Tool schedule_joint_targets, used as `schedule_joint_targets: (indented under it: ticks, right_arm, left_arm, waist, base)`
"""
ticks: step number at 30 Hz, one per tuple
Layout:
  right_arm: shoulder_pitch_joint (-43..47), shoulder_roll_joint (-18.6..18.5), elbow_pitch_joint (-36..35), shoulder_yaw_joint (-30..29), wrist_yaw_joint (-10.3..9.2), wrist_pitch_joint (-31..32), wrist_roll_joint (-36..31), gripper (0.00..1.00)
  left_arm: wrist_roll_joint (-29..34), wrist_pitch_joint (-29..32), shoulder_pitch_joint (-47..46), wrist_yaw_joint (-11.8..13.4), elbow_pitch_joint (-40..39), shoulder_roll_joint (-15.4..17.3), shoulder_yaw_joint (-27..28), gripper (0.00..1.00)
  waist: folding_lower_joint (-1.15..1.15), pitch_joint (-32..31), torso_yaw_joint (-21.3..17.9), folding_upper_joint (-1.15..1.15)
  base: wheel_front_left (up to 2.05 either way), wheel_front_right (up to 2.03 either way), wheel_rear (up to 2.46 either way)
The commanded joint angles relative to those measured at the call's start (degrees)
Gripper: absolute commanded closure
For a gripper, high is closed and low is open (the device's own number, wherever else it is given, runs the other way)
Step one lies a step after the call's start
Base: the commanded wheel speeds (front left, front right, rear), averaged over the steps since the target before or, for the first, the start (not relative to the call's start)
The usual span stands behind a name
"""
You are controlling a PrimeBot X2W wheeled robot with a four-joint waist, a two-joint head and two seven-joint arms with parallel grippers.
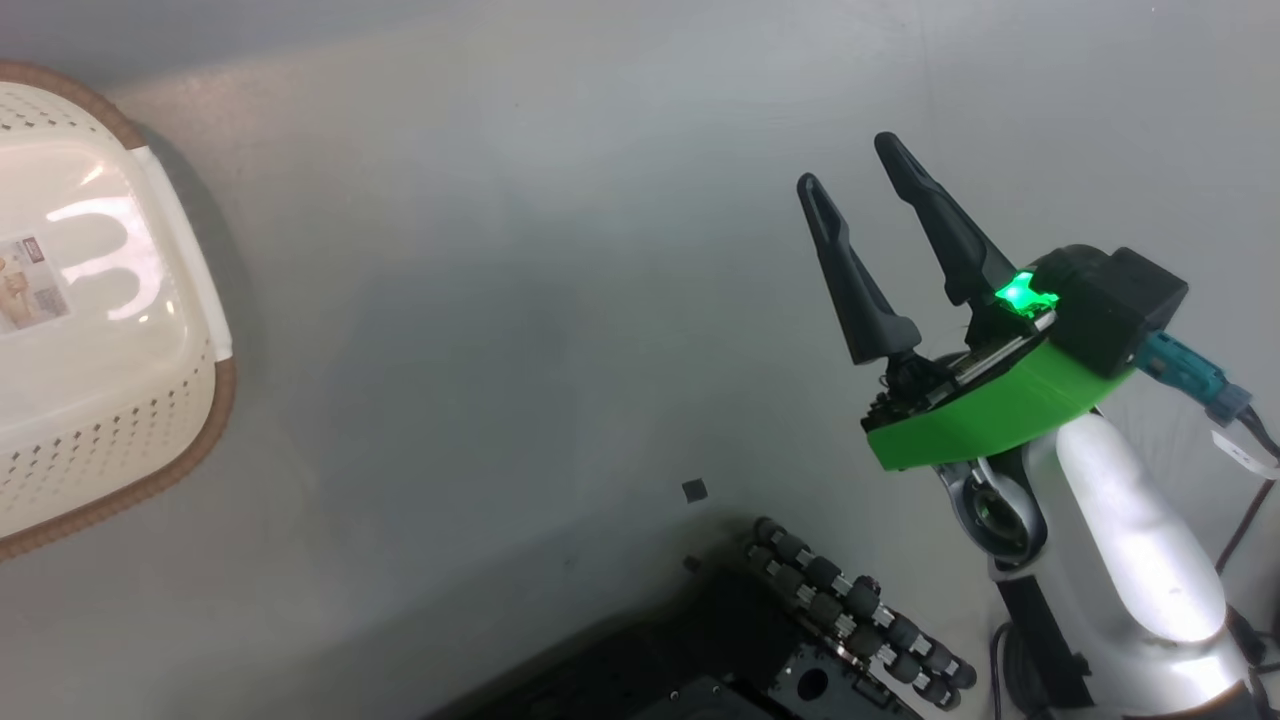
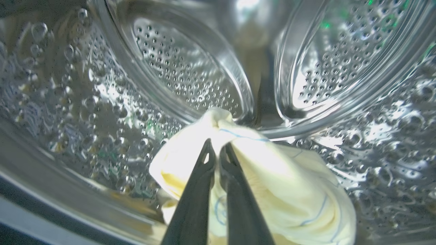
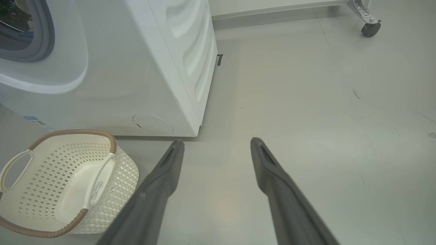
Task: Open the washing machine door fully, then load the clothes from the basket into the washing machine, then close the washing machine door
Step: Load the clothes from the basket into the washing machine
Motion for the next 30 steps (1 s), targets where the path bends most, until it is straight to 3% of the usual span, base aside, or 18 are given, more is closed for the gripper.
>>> schedule_joint_targets:
  ticks: [1,12,30]
  right_arm:
    - [1.26,-0.25,-1.28,0.20,0.20,-0.54,0.11,0.00]
    - [1.30,-0.25,-1.82,-1.25,0.20,-0.54,-1.75,0.00]
    - [1.61,-0.25,-1.87,-1.81,0.20,-0.54,-2.62,0.00]
  left_arm:
    - [-0.26,0.83,-0.34,0.38,-1.75,1.69,1.46,0.00]
    - [-4.24,12.16,4.01,1.77,-4.37,-0.15,1.09,0.00]
    - [-12.44,21.39,6.30,-2.42,-2.75,0.29,2.55,0.00]
  waist:
    - [0.00,0.04,0.30,0.00]
    - [0.00,-0.01,3.18,0.00]
    - [0.00,-1.80,5.05,0.00]
  base:
    - [0.00,0.00,0.00]
    - [0.00,0.00,0.00]
    - [0.00,0.00,0.00]
